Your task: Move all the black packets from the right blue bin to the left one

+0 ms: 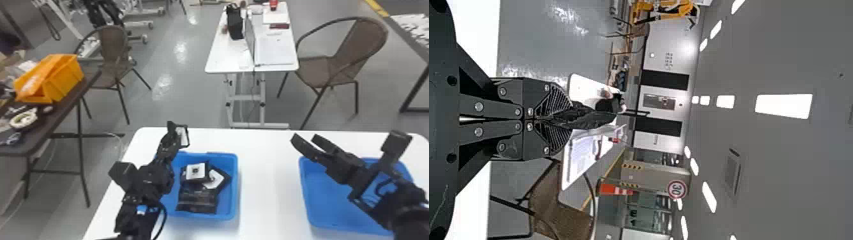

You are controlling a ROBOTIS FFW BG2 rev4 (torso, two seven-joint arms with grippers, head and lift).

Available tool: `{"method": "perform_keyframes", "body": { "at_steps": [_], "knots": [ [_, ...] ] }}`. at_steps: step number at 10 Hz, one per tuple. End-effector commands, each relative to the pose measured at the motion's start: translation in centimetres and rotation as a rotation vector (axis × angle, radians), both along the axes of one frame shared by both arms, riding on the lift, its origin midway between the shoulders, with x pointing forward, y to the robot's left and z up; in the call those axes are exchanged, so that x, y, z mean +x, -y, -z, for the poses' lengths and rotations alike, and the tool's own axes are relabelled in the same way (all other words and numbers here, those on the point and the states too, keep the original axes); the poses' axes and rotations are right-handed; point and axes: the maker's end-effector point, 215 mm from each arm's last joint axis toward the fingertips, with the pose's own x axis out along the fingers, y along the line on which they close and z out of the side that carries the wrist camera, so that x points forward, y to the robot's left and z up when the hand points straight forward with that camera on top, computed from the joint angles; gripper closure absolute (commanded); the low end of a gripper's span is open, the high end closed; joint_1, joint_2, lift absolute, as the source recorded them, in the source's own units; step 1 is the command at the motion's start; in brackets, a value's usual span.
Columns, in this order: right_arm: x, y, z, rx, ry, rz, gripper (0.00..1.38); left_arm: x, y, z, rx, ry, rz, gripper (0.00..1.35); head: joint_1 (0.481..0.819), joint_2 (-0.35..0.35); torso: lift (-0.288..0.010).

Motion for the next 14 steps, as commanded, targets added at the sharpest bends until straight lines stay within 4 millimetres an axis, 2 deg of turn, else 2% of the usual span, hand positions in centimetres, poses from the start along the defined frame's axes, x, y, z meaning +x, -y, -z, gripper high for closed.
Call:
{"method": "perform_keyframes", "body": {
  "at_steps": [1,2,3,4,5,6,7,9,10,11,12,13,14],
  "knots": [
    [-0.6,2.5,1.0,-0.021,-0.016,0.05,0.19,-1.4,-0.2,1.9,0.034,-0.035,-0.002,1.21,0.695,0.145,0.0],
    [-0.7,3.1,1.3,-0.028,-0.017,0.065,0.19,-2.0,-0.1,2.4,0.031,-0.048,-0.001,1.21,0.695,0.138,0.0],
    [-0.7,4.1,1.3,-0.071,-0.008,0.078,0.19,-2.6,-0.1,2.7,-0.008,-0.05,-0.007,1.0,0.695,0.125,0.0],
    [-0.5,6.2,0.7,-0.161,0.026,0.132,0.19,-3.1,-0.7,1.0,-0.015,0.01,-0.027,0.41,0.695,0.116,0.0],
    [-1.0,9.0,-0.1,-0.249,0.059,0.229,0.19,-3.6,-1.2,-0.8,0.016,0.055,-0.055,0.03,0.695,0.103,0.0],
    [-1.8,11.7,-0.7,-0.321,0.081,0.308,0.19,-4.4,-1.8,-1.7,0.029,0.072,-0.079,0.09,0.695,0.078,0.0],
    [-3.2,13.4,-1.0,-0.376,0.097,0.343,0.19,-5.7,-2.3,-2.3,0.041,0.08,-0.088,0.17,0.695,0.066,0.0],
    [-7.6,15.2,-1.7,-0.551,0.132,0.405,0.19,-10.3,-3.3,-2.5,0.111,0.06,-0.1,0.17,0.695,0.031,0.0],
    [-10.1,14.8,-1.0,-0.559,0.113,0.425,0.19,-12.5,-3.6,-1.6,0.129,0.032,-0.102,0.17,0.695,0.024,0.0],
    [-13.0,14.0,1.1,-0.543,0.055,0.415,0.19,-14.0,-3.5,-1.0,0.149,0.008,-0.095,0.17,0.695,0.025,0.0],
    [-16.2,12.1,3.1,-0.541,0.005,0.362,0.19,-15.4,-3.2,-0.1,0.149,-0.019,-0.088,0.17,0.695,0.038,0.0],
    [-18.1,10.5,4.1,-0.576,-0.022,0.303,0.19,-16.7,-2.5,0.7,0.125,-0.049,-0.087,0.17,0.695,0.057,0.0],
    [-18.8,9.5,4.3,-0.602,-0.024,0.284,0.19,-17.1,-2.7,1.4,0.119,-0.076,-0.102,0.17,0.695,0.084,0.0]
  ]
}}
